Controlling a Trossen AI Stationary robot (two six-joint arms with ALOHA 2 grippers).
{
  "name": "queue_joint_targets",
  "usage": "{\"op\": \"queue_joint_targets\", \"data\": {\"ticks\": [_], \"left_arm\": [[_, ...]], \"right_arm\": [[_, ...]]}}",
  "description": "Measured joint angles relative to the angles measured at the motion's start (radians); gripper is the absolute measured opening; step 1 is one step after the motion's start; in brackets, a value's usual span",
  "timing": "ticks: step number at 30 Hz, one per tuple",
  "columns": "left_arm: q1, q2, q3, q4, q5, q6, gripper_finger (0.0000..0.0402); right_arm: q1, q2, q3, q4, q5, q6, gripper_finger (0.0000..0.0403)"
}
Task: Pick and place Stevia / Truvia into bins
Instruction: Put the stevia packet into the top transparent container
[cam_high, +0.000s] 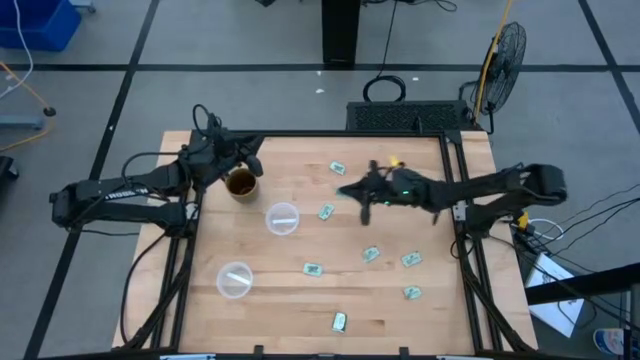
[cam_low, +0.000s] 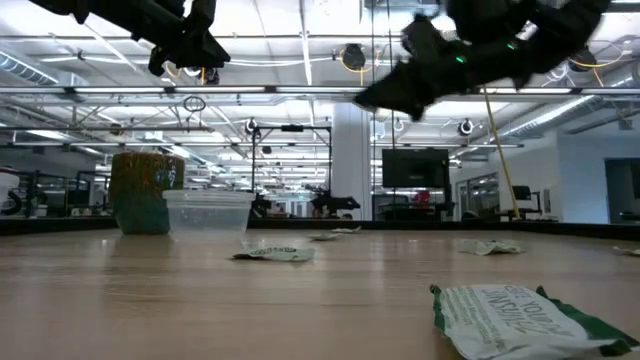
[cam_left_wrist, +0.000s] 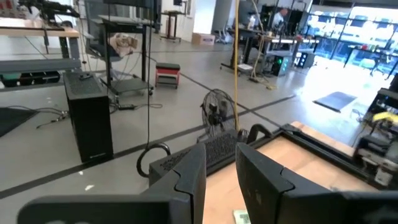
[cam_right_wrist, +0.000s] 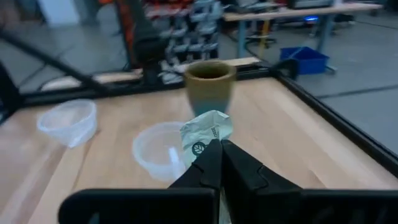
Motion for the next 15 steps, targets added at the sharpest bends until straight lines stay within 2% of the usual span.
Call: {"op": "queue_joint_targets", "data": {"ticks": [8,15], "left_arm": [[0.007,0.0,0.0,0.0,0.01,0.0,0.0093],[0.007,0.0,0.0,-0.001,0.01,0.001,0.0093]], "right_arm": [[0.067,0.35,0.299,-0.023,-0.001,-0.102,0.0],[0.069,0.532,0.444,-0.012,-0.001,-0.106,0.0]]}}
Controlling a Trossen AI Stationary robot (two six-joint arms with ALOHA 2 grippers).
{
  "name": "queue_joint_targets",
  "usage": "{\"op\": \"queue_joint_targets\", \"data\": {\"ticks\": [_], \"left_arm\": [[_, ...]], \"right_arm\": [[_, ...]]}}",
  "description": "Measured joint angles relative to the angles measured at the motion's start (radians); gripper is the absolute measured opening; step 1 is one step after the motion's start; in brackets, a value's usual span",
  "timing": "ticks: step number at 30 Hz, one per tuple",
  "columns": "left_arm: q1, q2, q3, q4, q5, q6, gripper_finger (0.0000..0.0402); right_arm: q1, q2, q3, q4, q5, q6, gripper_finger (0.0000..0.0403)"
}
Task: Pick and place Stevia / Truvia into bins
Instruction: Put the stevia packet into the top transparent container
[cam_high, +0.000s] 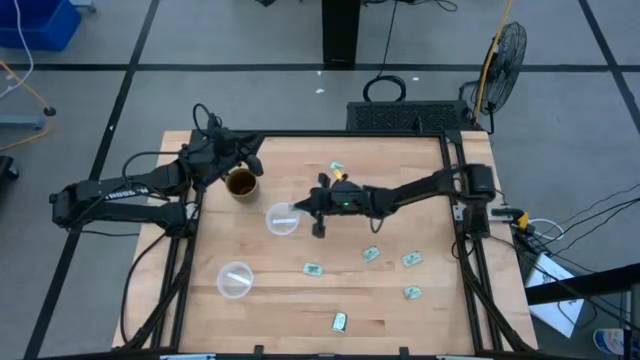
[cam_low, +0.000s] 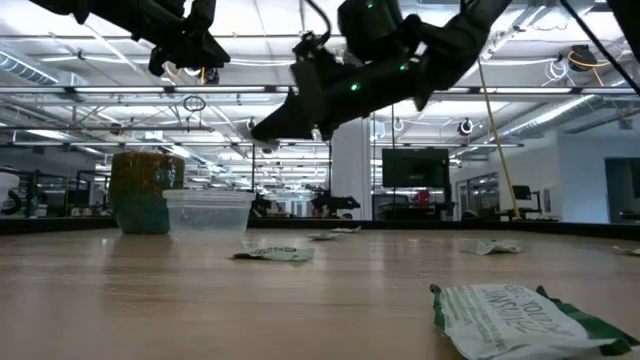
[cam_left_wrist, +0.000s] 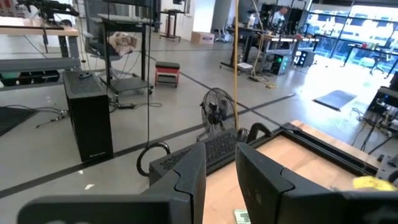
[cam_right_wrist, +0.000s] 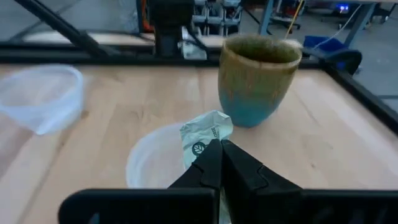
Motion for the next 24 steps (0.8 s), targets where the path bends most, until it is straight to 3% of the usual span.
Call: {"op": "queue_joint_targets", "data": {"ticks": [7,24], "left_arm": [[0.0,0.0,0.0,-0.012,0.0,0.006,0.0093],[0.0,0.0,0.0,-0.024,0.004,0.0,0.0093]], "right_arm": [[0.0,0.102,0.064,0.034,-0.002,0.0,0.0],[0.002,0.227,0.061,0.272,-0.055,0.048,0.0003]]}}
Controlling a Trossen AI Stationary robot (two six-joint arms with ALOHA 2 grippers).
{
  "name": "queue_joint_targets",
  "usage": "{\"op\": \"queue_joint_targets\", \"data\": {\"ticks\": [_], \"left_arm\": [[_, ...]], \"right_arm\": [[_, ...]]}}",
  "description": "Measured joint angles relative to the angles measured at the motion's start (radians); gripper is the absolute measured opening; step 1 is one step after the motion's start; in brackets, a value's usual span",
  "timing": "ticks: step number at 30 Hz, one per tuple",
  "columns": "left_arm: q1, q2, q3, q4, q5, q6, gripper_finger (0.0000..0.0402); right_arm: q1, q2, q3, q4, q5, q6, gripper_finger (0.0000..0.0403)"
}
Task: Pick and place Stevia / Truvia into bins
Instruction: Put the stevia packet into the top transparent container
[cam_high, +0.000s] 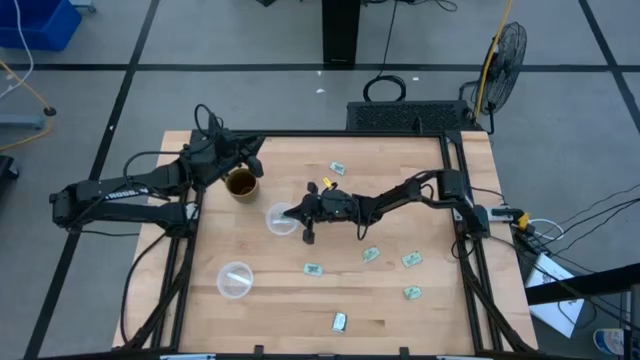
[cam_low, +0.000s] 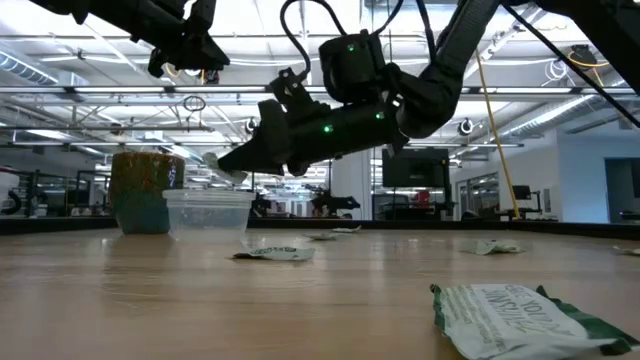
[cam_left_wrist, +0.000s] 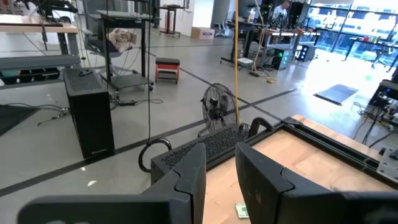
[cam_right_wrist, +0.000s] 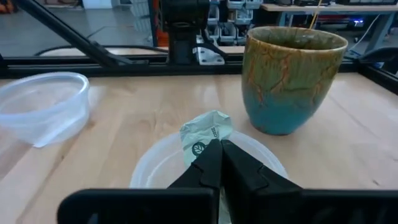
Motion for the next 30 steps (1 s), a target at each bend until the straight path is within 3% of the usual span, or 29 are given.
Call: {"op": "queue_joint_targets", "data": {"ticks": [14,19,22,25,30], "left_arm": [[0.0,0.0,0.0,0.0,0.0,-0.005,0.0093],[0.0,0.0,0.0,-0.005,0.0,-0.005,0.0093],[0.0,0.0,0.0,-0.006,0.027,-0.005,0.0093],[0.0,0.028,0.002,0.004,0.071,-0.009,0.0093],[0.003,0.16,0.002,0.056,0.147,-0.054,0.0093]], "right_arm": [[0.0,-0.001,0.0,0.008,0.0,-0.034,0.01],[0.001,-0.079,0.0,0.004,0.0,-0.112,0.0115],[0.001,-0.175,0.0,-0.14,0.0,-0.139,0.0115],[0.001,-0.317,-0.001,-0.398,0.001,-0.235,0.011],[-0.004,-0.583,-0.001,-0.807,0.045,-0.284,0.0092]]}}
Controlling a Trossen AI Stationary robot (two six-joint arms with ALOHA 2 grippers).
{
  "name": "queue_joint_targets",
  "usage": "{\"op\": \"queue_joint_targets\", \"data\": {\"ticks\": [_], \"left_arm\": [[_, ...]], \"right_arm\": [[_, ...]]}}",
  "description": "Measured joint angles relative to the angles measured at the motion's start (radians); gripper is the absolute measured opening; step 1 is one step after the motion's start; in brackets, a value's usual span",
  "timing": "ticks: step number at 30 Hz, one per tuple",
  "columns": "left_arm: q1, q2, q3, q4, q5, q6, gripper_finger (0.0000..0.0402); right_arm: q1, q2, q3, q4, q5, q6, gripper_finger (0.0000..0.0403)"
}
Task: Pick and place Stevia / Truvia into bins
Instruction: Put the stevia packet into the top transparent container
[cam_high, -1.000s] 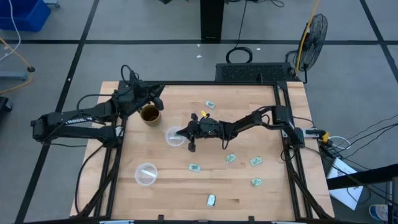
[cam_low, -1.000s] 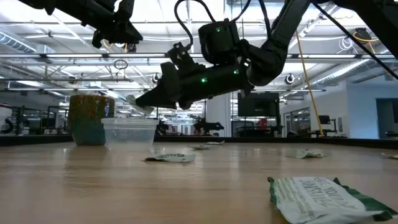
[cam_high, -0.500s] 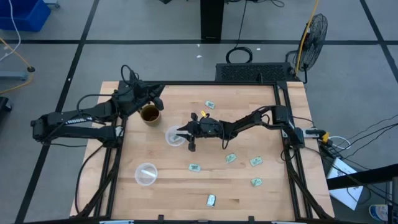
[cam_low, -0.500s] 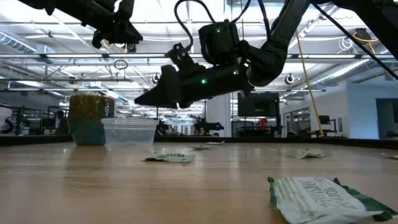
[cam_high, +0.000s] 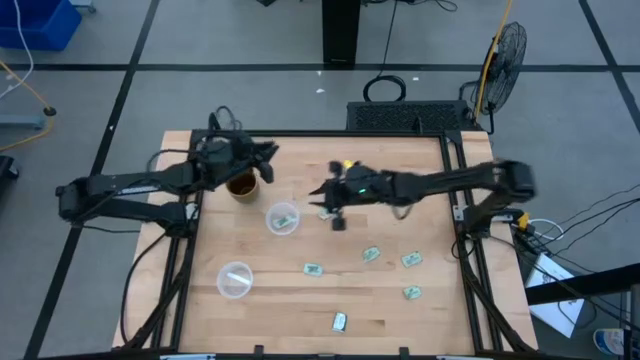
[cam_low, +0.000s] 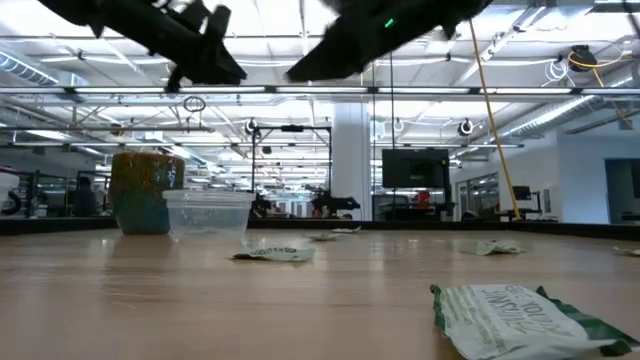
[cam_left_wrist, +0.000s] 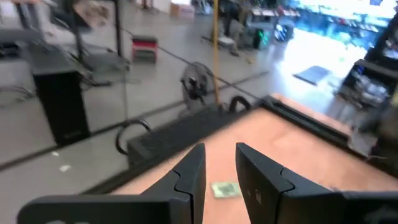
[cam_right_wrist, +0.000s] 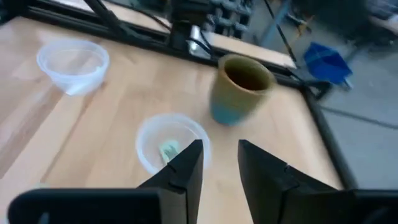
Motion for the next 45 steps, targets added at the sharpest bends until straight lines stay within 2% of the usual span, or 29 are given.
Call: {"op": "queue_joint_targets", "data": {"ticks": [5,9,12,16,22,28,32,35,37,41,45], "left_arm": [[0.001,0.216,0.059,0.041,0.131,0.015,0.0093],[0.004,0.394,0.196,0.036,0.21,0.066,0.0093],[0.003,0.52,0.314,-0.025,0.222,0.147,0.0093],[0.004,0.677,0.435,-0.069,0.219,0.224,0.0093],[0.004,0.863,0.573,-0.127,0.223,0.252,0.0097],[0.004,0.979,0.676,-0.156,0.25,0.303,0.0154],[0.004,1.04,0.728,-0.154,0.255,0.286,0.0197],[0.005,1.085,0.756,-0.128,0.253,0.252,0.0212],[0.005,1.118,0.77,-0.135,0.247,0.231,0.0212],[-0.011,1.155,0.793,-0.142,0.114,0.245,0.0199],[-0.012,1.157,0.804,-0.135,0.073,0.242,0.0177]], "right_arm": [[-0.002,-0.243,0.0,-0.278,0.068,0.049,0.0087],[-0.014,-0.393,-0.006,-0.47,0.066,0.184,0.0091],[-0.015,-0.488,-0.064,-0.51,0.069,0.232,0.0095],[-0.013,-0.597,-0.212,-0.479,0.068,0.291,0.0094],[-0.014,-0.747,-0.481,-0.312,0.128,0.37,0.0096],[-0.015,-0.834,-0.686,-0.083,0.144,0.358,0.0094],[-0.026,-0.853,-0.718,-0.014,0.147,0.337,0.0095],[-0.042,-0.854,-0.719,0.006,0.147,0.334,0.0094],[-0.051,-0.854,-0.719,0.003,0.147,0.334,0.0094],[-0.06,-0.853,-0.719,-0.016,0.144,0.334,0.0094],[-0.06,-0.854,-0.719,-0.016,0.143,0.334,0.0094]]}}
